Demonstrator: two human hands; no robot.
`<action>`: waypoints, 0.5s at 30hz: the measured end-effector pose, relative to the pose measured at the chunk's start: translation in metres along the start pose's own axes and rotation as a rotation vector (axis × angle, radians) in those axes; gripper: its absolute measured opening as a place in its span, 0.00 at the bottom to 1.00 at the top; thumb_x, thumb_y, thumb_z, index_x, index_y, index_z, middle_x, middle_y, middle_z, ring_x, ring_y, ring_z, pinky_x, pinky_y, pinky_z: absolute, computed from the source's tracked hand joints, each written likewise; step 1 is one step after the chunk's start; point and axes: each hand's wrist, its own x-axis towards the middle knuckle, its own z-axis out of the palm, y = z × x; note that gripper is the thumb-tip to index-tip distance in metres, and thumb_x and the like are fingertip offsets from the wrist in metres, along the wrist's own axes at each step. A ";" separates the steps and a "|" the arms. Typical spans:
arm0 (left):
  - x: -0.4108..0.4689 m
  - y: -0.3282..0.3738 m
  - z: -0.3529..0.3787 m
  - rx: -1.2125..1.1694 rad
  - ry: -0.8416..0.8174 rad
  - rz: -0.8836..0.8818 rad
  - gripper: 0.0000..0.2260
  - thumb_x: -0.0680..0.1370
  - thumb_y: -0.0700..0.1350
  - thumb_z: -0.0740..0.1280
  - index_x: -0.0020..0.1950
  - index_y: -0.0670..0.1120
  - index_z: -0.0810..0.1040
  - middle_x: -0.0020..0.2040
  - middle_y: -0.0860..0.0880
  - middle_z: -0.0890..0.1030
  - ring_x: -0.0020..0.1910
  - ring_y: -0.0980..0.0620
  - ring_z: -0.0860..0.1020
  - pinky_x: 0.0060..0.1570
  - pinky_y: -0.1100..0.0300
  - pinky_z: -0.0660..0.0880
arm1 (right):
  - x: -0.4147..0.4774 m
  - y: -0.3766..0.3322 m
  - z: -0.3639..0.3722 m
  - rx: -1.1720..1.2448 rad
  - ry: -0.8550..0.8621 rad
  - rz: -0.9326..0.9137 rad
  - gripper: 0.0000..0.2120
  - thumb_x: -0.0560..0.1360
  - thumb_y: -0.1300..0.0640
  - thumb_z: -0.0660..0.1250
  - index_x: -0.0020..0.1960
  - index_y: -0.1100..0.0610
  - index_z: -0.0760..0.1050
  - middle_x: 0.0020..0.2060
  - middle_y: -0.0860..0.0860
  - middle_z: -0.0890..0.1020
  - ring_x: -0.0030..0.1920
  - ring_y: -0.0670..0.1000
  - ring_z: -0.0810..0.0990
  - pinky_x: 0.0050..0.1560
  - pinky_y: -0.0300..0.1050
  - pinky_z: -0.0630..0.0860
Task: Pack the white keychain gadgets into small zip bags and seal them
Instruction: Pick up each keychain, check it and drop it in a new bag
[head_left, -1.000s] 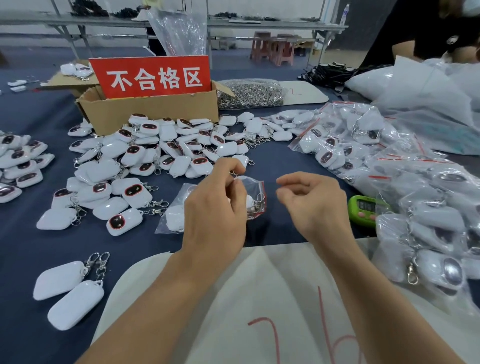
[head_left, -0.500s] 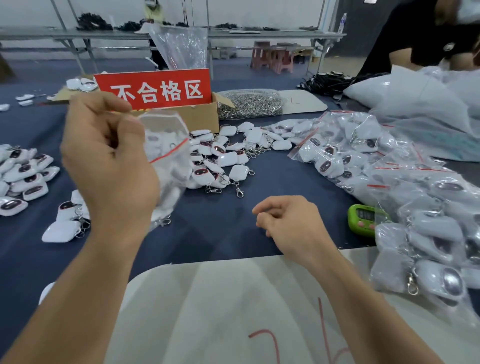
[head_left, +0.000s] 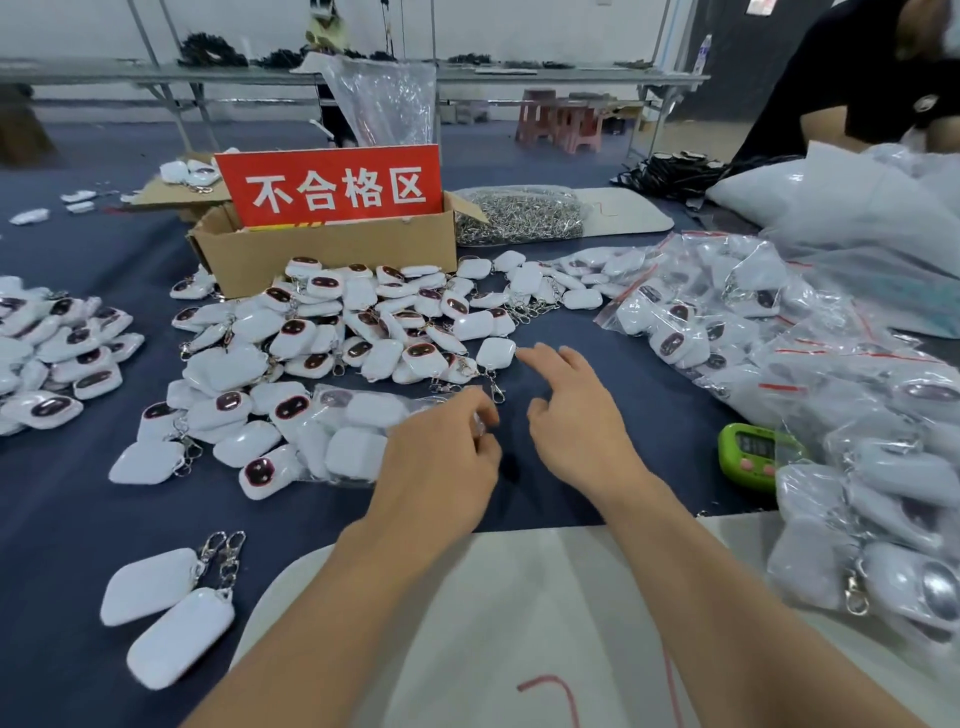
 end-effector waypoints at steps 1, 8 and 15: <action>0.001 -0.001 0.000 -0.005 -0.003 0.004 0.08 0.76 0.44 0.67 0.47 0.58 0.73 0.33 0.58 0.75 0.36 0.60 0.73 0.37 0.59 0.64 | 0.007 -0.001 0.003 -0.023 -0.025 -0.025 0.31 0.78 0.68 0.60 0.79 0.51 0.66 0.79 0.51 0.65 0.81 0.54 0.57 0.78 0.48 0.59; 0.002 0.000 0.002 0.061 -0.006 0.027 0.07 0.76 0.46 0.66 0.45 0.58 0.71 0.33 0.58 0.73 0.38 0.56 0.71 0.37 0.59 0.61 | 0.044 -0.006 0.017 -0.241 -0.176 -0.129 0.31 0.80 0.64 0.58 0.82 0.49 0.61 0.82 0.50 0.61 0.82 0.53 0.56 0.78 0.56 0.59; -0.002 0.006 -0.002 0.123 -0.041 0.040 0.04 0.77 0.47 0.67 0.46 0.57 0.75 0.32 0.56 0.74 0.39 0.54 0.73 0.38 0.57 0.65 | 0.021 -0.010 0.005 -0.144 0.044 0.029 0.11 0.79 0.56 0.68 0.61 0.50 0.78 0.60 0.51 0.81 0.60 0.56 0.77 0.60 0.52 0.73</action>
